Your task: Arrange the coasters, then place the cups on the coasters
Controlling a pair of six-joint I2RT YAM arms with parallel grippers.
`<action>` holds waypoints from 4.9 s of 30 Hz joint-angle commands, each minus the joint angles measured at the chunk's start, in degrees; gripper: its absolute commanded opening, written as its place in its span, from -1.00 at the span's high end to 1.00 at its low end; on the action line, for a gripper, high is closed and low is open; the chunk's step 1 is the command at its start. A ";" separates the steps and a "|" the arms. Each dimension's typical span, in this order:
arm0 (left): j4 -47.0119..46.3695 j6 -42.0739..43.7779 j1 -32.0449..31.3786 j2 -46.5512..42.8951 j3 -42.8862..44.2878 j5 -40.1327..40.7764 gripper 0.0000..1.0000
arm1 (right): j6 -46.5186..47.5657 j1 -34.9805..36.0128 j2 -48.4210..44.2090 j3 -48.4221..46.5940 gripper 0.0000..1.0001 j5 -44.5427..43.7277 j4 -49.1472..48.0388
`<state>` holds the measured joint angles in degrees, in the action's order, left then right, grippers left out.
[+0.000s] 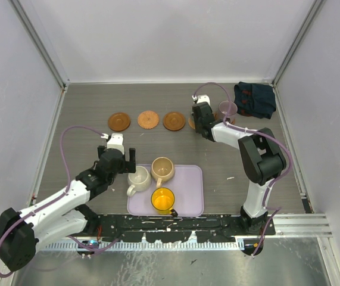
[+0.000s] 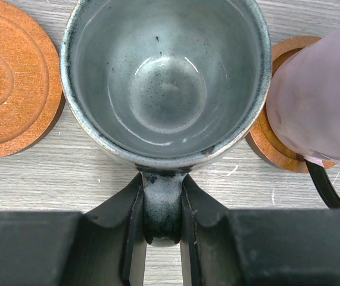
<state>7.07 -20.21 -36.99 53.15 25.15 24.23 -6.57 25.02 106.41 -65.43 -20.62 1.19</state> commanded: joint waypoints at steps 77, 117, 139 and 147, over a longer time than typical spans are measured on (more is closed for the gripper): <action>-3.29 -1.28 0.17 -0.86 -1.02 -0.03 -0.96 | 0.06 0.32 -12.82 7.07 0.98 2.17 -23.57; -3.35 -2.29 0.17 -2.64 -2.40 -0.38 -0.96 | -9.54 2.18 -16.83 11.31 -0.17 2.36 -4.98; -3.03 -2.29 0.17 -2.82 -2.41 -0.34 -0.96 | -14.40 2.15 -17.22 12.87 -0.26 -0.15 -3.51; -3.20 -2.41 0.21 -2.62 -2.36 -0.39 -0.96 | -15.52 2.14 -15.44 13.89 -0.25 1.43 -2.65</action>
<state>5.39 -22.11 -36.99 51.11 23.00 23.79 -20.36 26.89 90.43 -51.55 -19.38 -0.93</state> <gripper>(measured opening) 0.983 0.628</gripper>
